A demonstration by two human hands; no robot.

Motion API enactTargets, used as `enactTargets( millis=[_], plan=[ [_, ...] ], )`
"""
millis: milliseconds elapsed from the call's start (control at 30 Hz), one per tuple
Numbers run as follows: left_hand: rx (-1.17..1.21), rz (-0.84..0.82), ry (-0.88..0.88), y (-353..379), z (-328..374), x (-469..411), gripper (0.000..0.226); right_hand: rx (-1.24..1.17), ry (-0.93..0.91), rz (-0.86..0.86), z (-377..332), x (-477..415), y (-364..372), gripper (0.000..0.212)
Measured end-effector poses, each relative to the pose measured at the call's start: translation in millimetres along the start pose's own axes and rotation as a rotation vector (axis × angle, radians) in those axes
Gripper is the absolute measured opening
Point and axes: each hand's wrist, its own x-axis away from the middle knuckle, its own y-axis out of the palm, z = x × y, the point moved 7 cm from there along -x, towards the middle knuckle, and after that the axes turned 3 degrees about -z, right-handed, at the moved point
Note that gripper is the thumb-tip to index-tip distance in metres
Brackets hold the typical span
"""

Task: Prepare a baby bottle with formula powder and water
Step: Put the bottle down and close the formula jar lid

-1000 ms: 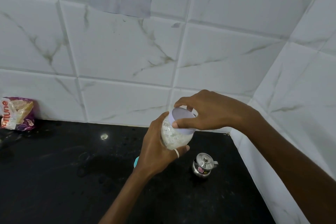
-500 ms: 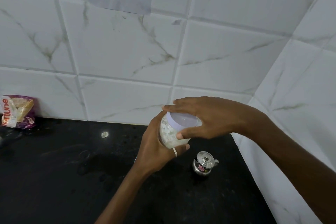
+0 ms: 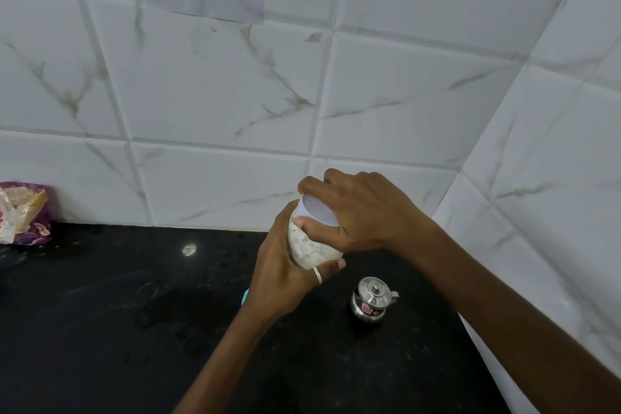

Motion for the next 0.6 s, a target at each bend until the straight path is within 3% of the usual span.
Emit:
enactTargets(
  millis=[300,467,600],
  plan=[
    [0.048,0.057,-0.059,-0.9,-5.8,8.3,0.077,0.017,0.068,0.24,-8.5,-2.4,0.3,0.048],
    [0.063,-0.003,-0.071,6.0,0.9,6.3,0.073,0.013,0.084,0.215,-7.7,-4.6,2.6,0.052],
    [0.064,0.07,-0.013,-0.4,-2.0,5.8,0.082,0.013,0.103,0.184,-5.6,-5.5,0.7,0.054]
  ],
)
